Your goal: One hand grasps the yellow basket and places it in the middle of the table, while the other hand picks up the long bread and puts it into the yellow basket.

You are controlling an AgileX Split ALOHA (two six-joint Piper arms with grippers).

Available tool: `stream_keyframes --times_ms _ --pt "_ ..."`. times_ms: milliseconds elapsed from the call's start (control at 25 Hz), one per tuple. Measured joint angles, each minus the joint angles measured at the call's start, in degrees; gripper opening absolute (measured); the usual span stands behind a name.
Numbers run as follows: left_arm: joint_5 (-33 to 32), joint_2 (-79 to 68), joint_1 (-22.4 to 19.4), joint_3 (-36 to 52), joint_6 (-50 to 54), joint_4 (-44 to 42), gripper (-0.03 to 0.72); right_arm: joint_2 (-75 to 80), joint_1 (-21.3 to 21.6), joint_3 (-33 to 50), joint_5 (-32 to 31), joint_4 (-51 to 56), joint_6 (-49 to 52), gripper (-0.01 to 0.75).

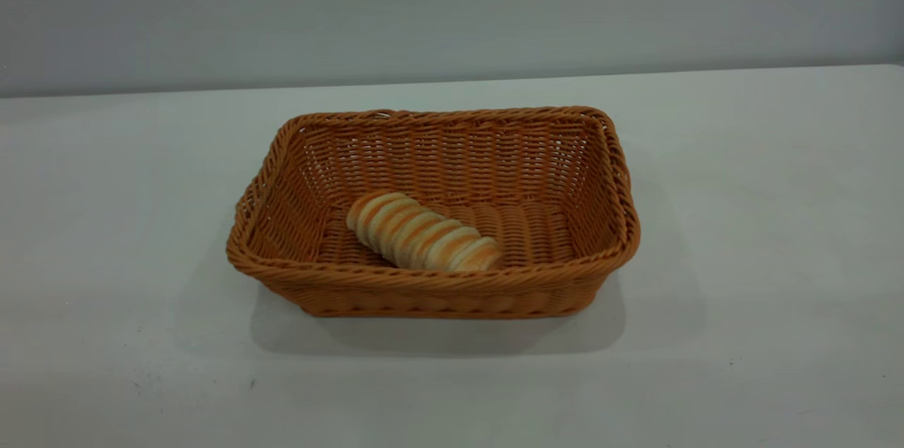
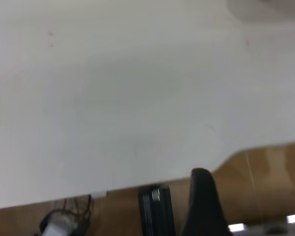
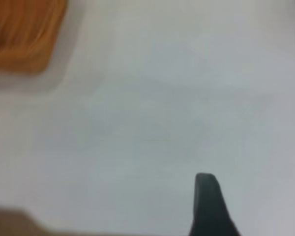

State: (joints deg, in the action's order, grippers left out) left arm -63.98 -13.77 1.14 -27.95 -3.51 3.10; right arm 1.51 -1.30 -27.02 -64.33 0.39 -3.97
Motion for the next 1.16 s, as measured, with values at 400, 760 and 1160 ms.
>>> stream_keyframes --times_ms 400,760,1160 --pt "-0.86 14.69 -2.71 0.00 0.00 0.00 0.562 -2.37 2.15 0.00 -0.48 0.12 0.01 0.502" --pt "-0.92 15.03 -2.71 0.00 0.00 0.00 0.562 -2.37 2.15 0.00 -0.48 0.24 0.01 0.500" --pt "-0.92 15.03 -2.71 0.00 0.00 0.00 0.562 -2.37 2.15 0.00 -0.48 0.24 0.01 0.500"
